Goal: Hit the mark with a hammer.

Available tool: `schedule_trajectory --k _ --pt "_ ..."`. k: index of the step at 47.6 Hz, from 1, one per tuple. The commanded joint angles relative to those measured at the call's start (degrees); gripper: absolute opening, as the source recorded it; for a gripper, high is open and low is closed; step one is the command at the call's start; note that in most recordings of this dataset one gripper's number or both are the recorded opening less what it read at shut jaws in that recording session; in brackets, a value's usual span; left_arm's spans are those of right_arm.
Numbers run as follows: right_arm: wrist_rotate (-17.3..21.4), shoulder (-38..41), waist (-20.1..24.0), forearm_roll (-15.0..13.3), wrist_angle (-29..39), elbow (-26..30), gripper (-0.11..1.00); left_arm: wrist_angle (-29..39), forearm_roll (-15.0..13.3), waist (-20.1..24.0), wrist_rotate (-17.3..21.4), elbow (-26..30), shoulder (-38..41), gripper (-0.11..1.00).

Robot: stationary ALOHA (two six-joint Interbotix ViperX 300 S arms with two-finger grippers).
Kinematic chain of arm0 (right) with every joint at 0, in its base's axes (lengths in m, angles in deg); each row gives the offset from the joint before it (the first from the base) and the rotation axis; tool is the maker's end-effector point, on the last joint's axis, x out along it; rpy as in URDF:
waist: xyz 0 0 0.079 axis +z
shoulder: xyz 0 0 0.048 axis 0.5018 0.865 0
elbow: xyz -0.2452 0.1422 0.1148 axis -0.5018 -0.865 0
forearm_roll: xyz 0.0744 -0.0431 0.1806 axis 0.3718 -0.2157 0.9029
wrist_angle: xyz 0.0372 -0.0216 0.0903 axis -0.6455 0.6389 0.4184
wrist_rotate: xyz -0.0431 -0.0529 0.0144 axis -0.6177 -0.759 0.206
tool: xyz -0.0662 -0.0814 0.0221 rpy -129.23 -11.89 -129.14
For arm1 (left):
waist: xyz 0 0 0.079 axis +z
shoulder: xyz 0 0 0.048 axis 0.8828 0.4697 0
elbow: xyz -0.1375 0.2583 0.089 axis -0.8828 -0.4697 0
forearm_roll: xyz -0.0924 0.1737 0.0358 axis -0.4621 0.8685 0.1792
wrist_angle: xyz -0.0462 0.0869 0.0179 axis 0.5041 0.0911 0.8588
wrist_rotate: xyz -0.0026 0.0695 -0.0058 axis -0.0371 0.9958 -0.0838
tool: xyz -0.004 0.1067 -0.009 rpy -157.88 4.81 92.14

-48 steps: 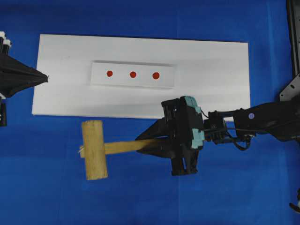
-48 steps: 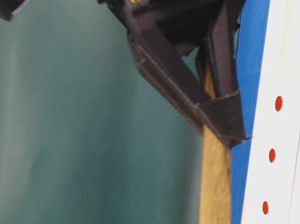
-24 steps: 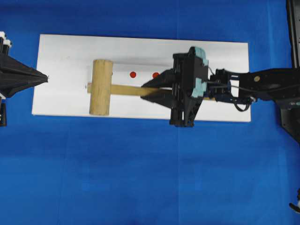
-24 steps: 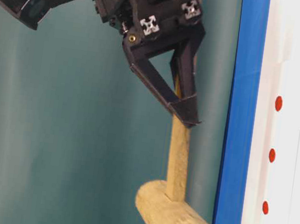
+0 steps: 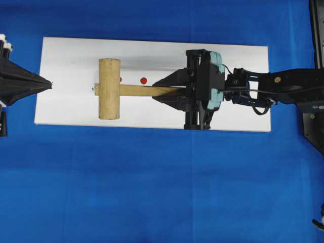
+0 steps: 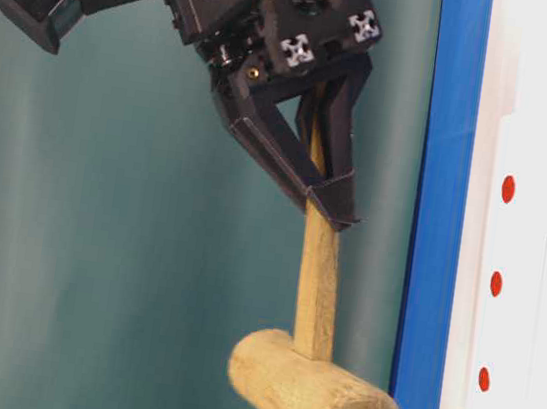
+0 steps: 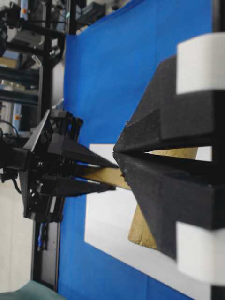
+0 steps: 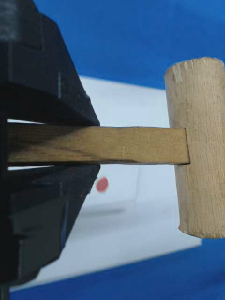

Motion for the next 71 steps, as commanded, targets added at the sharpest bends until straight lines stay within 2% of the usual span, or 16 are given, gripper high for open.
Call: schedule_trajectory --k 1,9,12,16,24,28,42,53,57,66,69,71 --pt "-6.0 -1.8 -0.4 -0.3 -2.6 1.1 0.1 -0.3 -0.1 -0.2 -0.5 0.5 0.4 0.0" --pt "-22.2 -1.8 -0.4 0.3 -7.1 1.1 0.1 -0.3 -0.1 -0.2 -2.4 0.5 0.5 0.0" --pt "-27.2 -1.8 -0.4 1.0 -8.8 1.1 0.1 -0.3 -0.1 -0.2 -2.6 0.5 0.5 0.0" --pt "-33.2 -1.8 -0.4 2.1 -11.7 1.0 0.1 -0.3 -0.1 -0.2 -2.9 0.5 0.5 0.0" --pt "-41.6 -1.9 -0.1 3.4 -16.3 0.9 0.1 -0.3 -0.1 -0.2 -2.9 0.4 0.4 0.0" --pt "-42.9 -1.9 0.1 3.6 -16.5 1.0 0.1 -0.3 -0.1 -0.2 -2.9 0.3 0.4 0.0" --pt "-43.1 -1.9 0.5 3.6 -16.5 0.7 0.1 -0.7 -0.5 1.0 -3.1 0.3 0.4 0.0" --pt "-43.1 -1.9 0.7 3.5 -16.5 0.9 0.1 -0.7 -0.7 2.6 -7.4 0.2 1.5 0.04" --pt "-43.1 -1.9 0.8 3.6 -16.5 1.0 0.1 -0.8 -0.7 2.7 -8.6 0.2 1.8 0.21" --pt "-43.2 -1.9 1.0 3.6 -16.7 1.0 0.1 -1.1 -0.7 2.7 -11.0 0.2 1.9 0.77" --pt "-43.1 -1.9 1.1 3.5 -16.8 1.1 0.1 -1.1 -0.7 2.7 -11.3 0.2 1.9 0.89" --pt "-43.1 -1.9 1.1 3.6 -16.8 1.1 0.1 -1.1 -0.7 2.7 -11.4 0.2 1.9 0.93"
